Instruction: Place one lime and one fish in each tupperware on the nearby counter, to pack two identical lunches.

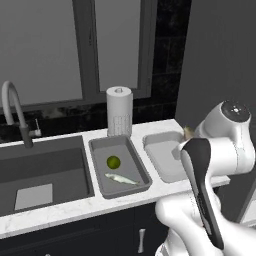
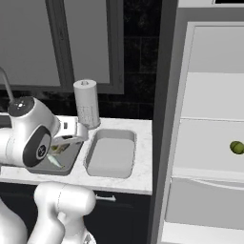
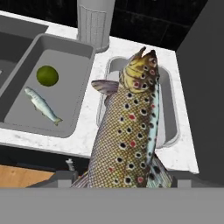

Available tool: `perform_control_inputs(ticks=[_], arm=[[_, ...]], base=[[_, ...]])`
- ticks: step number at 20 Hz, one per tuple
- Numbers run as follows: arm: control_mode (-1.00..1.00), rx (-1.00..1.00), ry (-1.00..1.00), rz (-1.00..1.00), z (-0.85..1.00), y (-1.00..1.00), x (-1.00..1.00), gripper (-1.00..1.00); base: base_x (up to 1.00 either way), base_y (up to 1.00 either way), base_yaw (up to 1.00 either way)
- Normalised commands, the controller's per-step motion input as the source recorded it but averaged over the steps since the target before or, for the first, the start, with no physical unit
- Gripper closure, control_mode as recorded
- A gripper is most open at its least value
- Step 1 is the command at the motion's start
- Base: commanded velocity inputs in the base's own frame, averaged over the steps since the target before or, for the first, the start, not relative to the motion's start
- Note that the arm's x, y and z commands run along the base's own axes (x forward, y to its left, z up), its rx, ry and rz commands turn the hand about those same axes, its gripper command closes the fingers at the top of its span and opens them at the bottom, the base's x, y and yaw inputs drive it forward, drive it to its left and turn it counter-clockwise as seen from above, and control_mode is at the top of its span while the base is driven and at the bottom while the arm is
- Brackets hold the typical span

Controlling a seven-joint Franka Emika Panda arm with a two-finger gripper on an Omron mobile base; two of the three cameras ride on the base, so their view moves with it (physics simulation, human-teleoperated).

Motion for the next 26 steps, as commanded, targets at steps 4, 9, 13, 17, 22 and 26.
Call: perform_control_inputs(ticks=[4,9,13,17,22,26], arm=[[-1.0,0.0,0.0,0.0,-0.21,-0.13,0.51,1.0],[-1.0,-0.01,0.02,0.0,-0.46,-0.12,0.68,1.0],[-1.0,-0.04,0.02,0.0,-0.75,-0.03,0.62,1.0],[-1.0,-0.03,0.03,0.0,-0.7,-0.14,0.51,1.0],[-1.0,0.0,0.02,0.0,-0.34,-0.37,0.31,1.0],[-1.0,0.0,0.04,0.0,-0.34,-0.2,0.38,1.0]], base=[[0.0,0.0,0.0],[0.0,0.0,0.0],[0.0,0.0,0.0],[0.0,0.0,0.0],[0.0,0.0,0.0],[0.0,0.0,0.0]])
